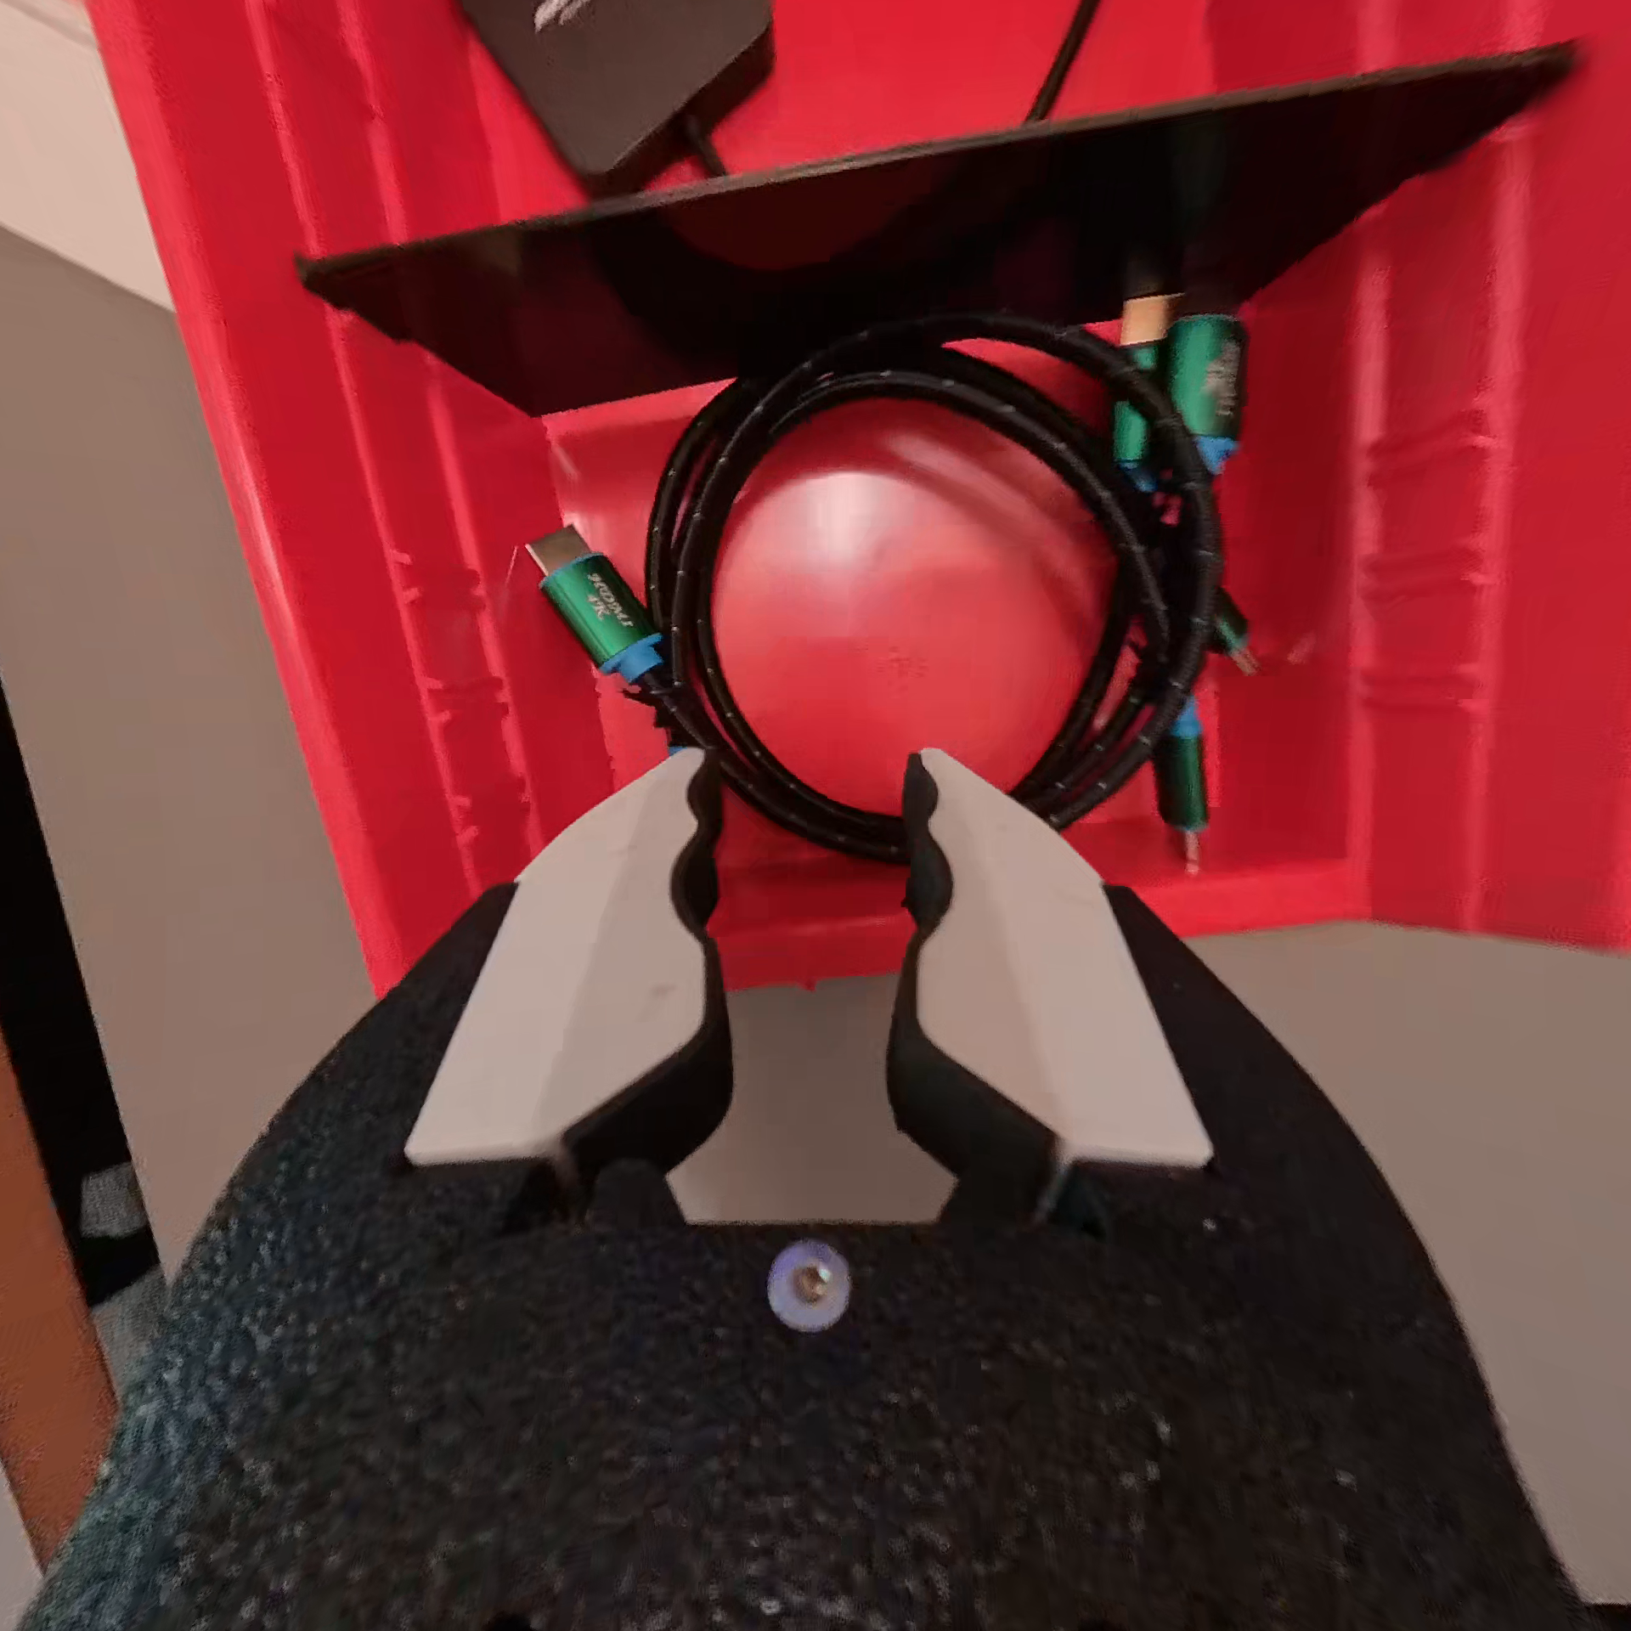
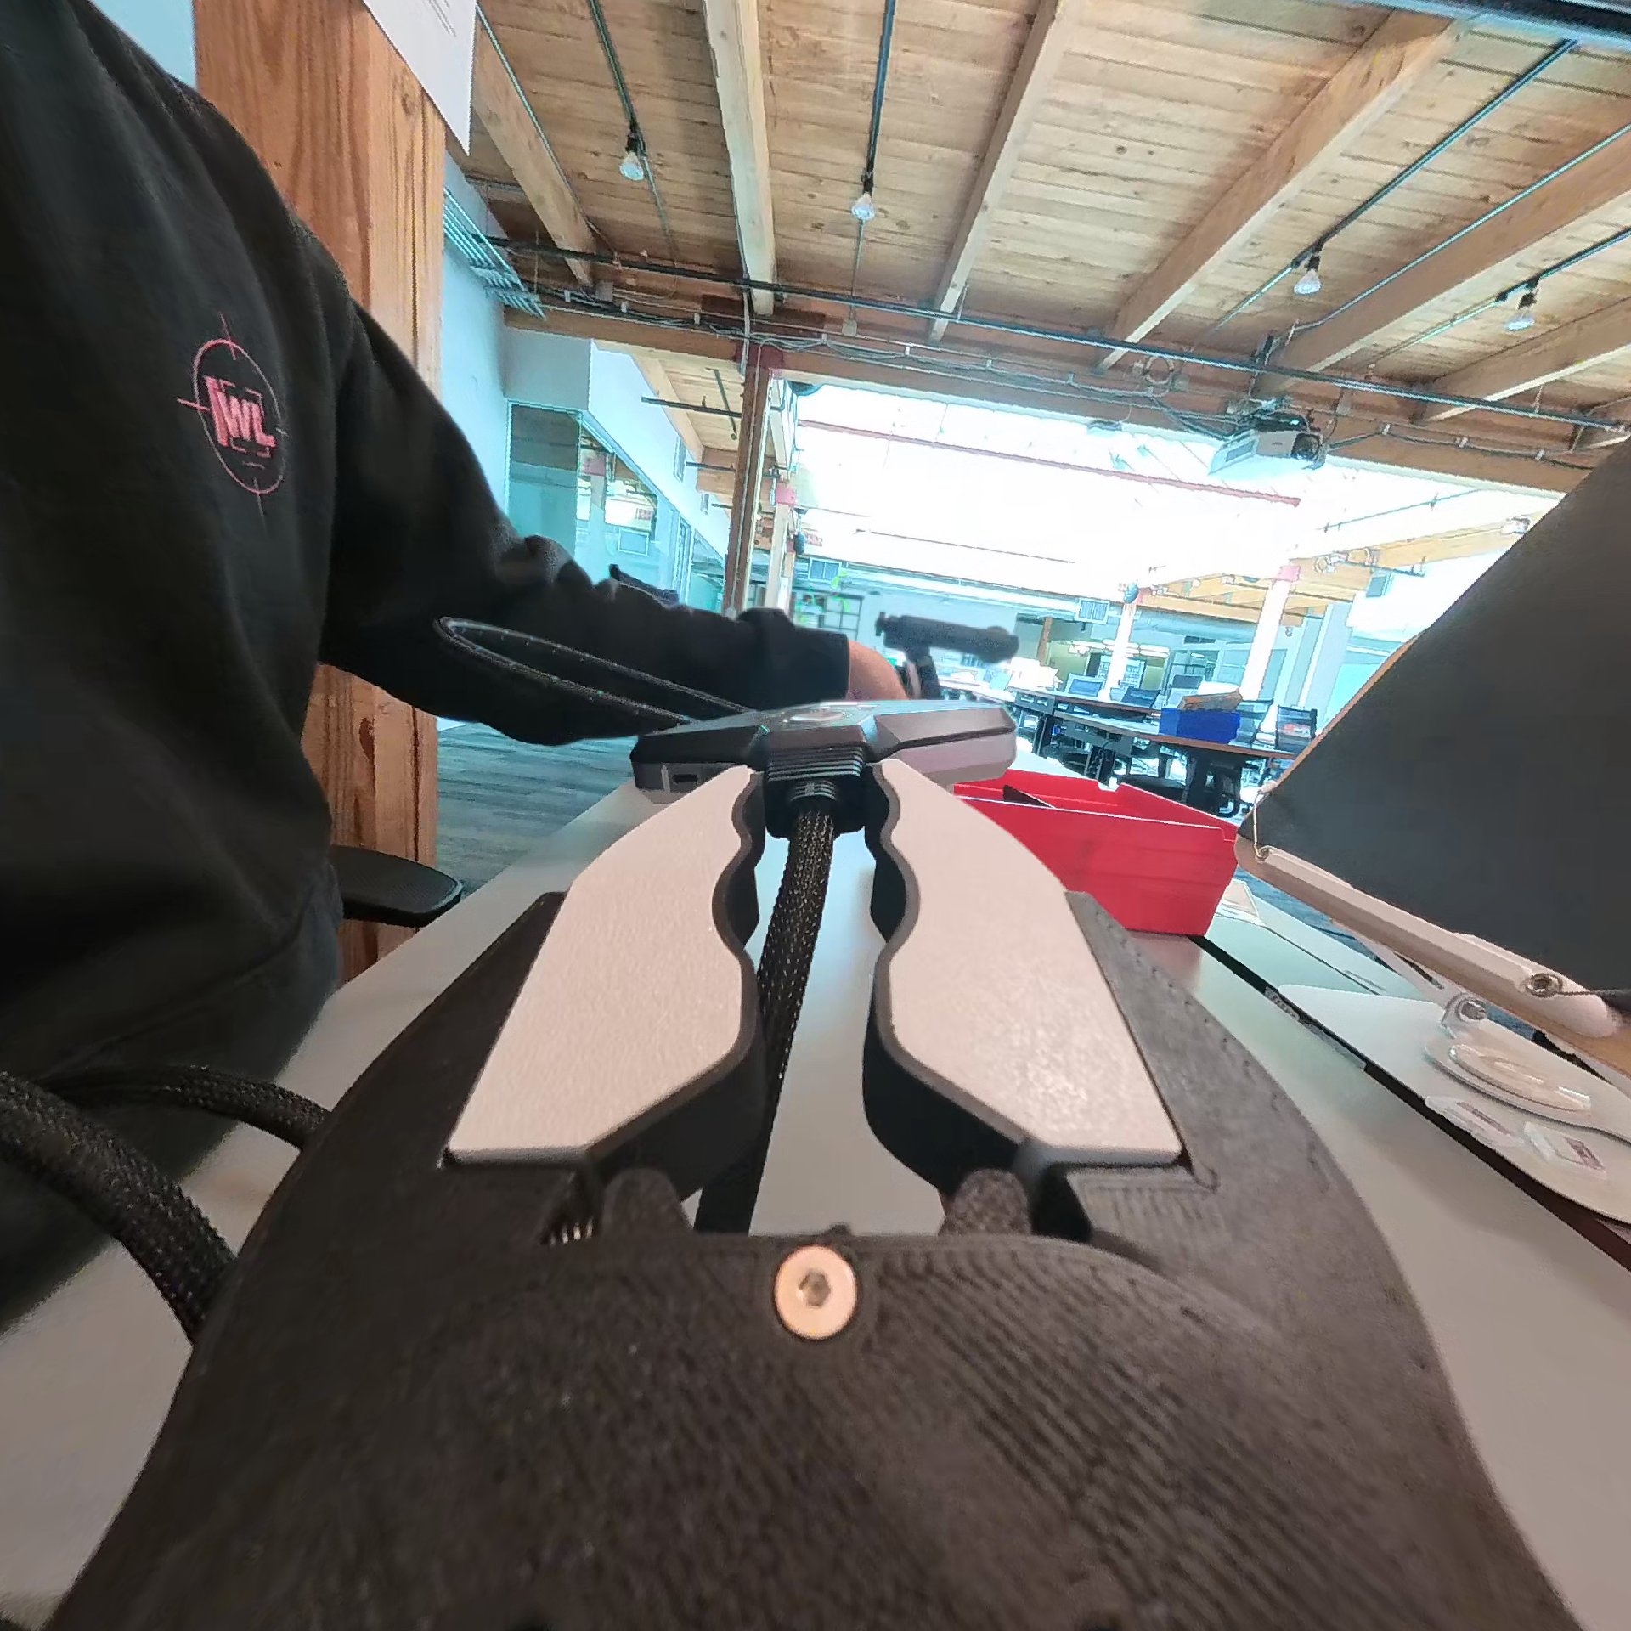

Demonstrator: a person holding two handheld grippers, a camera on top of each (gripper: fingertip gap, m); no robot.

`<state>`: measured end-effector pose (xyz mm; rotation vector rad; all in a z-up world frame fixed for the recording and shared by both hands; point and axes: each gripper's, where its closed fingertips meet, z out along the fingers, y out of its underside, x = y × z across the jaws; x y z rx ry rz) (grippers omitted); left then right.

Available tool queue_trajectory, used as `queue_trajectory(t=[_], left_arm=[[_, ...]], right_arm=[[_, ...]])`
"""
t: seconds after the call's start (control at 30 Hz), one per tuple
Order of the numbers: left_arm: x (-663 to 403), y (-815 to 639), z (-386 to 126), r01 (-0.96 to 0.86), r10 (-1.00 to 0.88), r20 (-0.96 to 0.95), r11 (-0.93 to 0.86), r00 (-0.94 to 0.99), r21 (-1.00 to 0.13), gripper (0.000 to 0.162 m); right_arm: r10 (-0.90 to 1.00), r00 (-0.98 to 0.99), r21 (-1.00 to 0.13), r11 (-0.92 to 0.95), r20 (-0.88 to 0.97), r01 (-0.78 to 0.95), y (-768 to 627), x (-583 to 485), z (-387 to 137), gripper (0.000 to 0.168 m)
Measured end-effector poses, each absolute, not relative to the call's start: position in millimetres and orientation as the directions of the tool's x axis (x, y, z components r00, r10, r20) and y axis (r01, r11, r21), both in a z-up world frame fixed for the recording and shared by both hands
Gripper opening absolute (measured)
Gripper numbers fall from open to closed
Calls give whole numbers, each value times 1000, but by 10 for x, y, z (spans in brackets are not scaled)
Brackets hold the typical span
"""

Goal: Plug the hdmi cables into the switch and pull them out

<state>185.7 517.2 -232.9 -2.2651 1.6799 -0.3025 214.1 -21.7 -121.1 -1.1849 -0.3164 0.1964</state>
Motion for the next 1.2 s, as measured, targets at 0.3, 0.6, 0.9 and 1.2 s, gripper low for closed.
queue_trajectory(t=[0.3,0.6,0.9,1.2], left_arm=[[1837,5615,-2831,-927,-901,-238,-322,363,-194,29],[1913,5625,-2100,-868,-890,-326,-137,320,-477,15],[1936,3958,-517,-302,-909,-203,322,-365,-897,15],[1373,2344,-335,55,-497,-232,345,-836,-937,15]], right_arm=[[345,926,-940,341,150,26,-161,2065,-1246,22],[323,936,-934,356,141,18,-208,2132,-1234,22],[326,934,-925,380,148,13,-236,2121,-1191,22],[375,915,-907,420,148,-26,-283,2058,-1136,22]])
